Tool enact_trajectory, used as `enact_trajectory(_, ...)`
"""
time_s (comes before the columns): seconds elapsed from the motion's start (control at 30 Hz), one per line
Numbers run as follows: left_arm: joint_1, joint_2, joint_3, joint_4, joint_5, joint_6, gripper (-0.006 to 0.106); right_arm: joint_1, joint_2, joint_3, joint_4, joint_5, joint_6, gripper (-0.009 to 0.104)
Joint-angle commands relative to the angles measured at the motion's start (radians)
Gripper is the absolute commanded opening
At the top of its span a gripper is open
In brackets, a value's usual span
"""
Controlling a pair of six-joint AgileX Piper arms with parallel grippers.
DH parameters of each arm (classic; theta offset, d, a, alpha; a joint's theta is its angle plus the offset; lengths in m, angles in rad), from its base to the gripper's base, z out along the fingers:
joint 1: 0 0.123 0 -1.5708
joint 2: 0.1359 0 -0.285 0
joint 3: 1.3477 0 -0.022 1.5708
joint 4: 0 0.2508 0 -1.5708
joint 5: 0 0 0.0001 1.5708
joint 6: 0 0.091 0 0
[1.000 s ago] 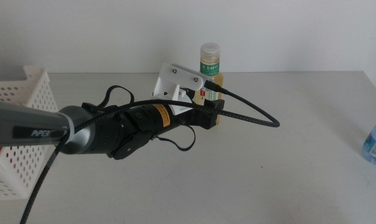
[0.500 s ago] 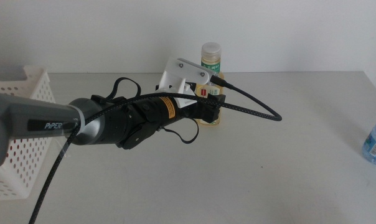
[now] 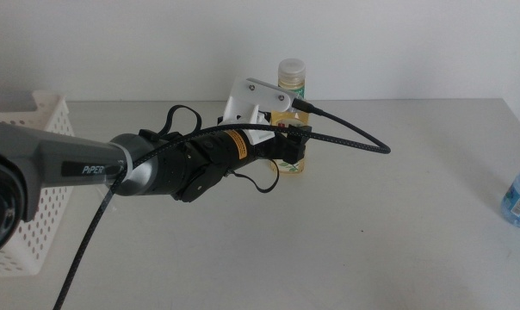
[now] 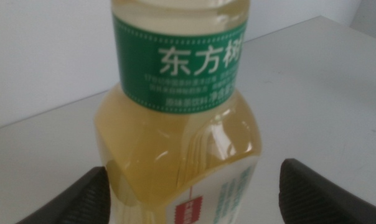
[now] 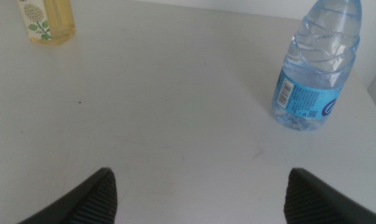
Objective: Use arms to grab the bottles and put them into the dustbin to the left of the table.
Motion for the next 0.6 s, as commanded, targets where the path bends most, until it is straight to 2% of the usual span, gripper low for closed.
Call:
enact_trajectory(0.0, -0.003, -0.037, -0.046, -0.021, -0.075, -0.007, 0.091, -0.005, -0.021, -0.002, -0.008, -0.065, -0.009, 0.082)
enact_trajectory(0.57, 0.035, 0.102, -0.210, -0.001, -0.074, -0.019, 0.091, -0.005, -0.021, -0.002, -0.007, -0.064, -0.009, 0.082)
